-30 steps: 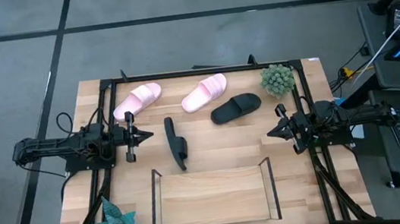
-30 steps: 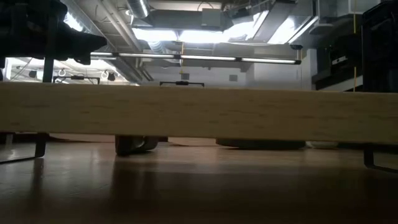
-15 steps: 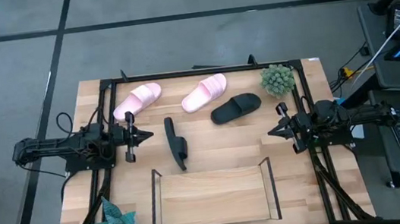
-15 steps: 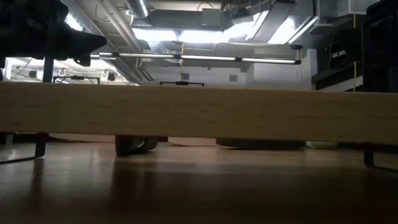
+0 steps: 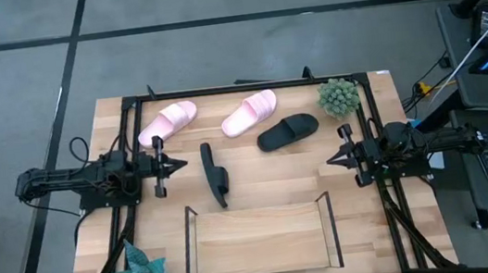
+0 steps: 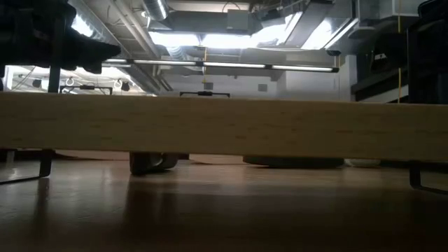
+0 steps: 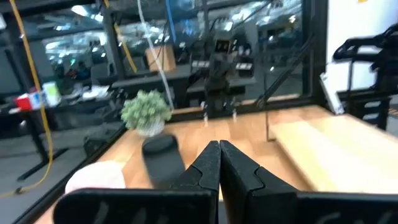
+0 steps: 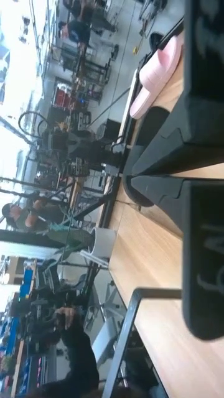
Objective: Pick and place slides into the shelf
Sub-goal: Put the left black slide on the shelf
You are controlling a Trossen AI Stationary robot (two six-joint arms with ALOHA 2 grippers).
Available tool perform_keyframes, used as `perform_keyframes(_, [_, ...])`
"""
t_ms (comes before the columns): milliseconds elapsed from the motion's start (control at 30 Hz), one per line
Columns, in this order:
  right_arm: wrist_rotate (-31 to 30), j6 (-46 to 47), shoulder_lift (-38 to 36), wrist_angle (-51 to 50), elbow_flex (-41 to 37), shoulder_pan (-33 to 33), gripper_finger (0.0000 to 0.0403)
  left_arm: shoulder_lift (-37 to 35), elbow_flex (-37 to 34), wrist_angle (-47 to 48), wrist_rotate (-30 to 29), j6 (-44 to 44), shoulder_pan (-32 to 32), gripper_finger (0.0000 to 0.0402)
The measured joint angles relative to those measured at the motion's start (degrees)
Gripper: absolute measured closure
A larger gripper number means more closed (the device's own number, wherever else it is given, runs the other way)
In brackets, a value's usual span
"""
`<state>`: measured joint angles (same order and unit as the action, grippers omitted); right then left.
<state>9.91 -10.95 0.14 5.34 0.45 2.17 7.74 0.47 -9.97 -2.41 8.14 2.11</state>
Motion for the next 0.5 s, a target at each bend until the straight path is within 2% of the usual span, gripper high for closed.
perform_keyframes(100, [-1.89, 0.55, 0.0, -0.04, 0.0, 0.0, 0.0385, 0.0, 0.0, 2.47, -1.16, -0.04, 0.01, 0.0401])
perform_keyframes(367, [-2.0, 1.82, 0.0, 0.13, 0.0, -0.01, 0.0385, 0.0, -0.01, 2.49, -1.17, 1.42, 0.0, 0.0401])
perform_keyframes(500, [-2.47, 3.37, 0.0, 1.57, 0.0, 0.0, 0.0386, -0.03, 0.31, -0.06, -2.93, -2.18, 0.01, 0.0401])
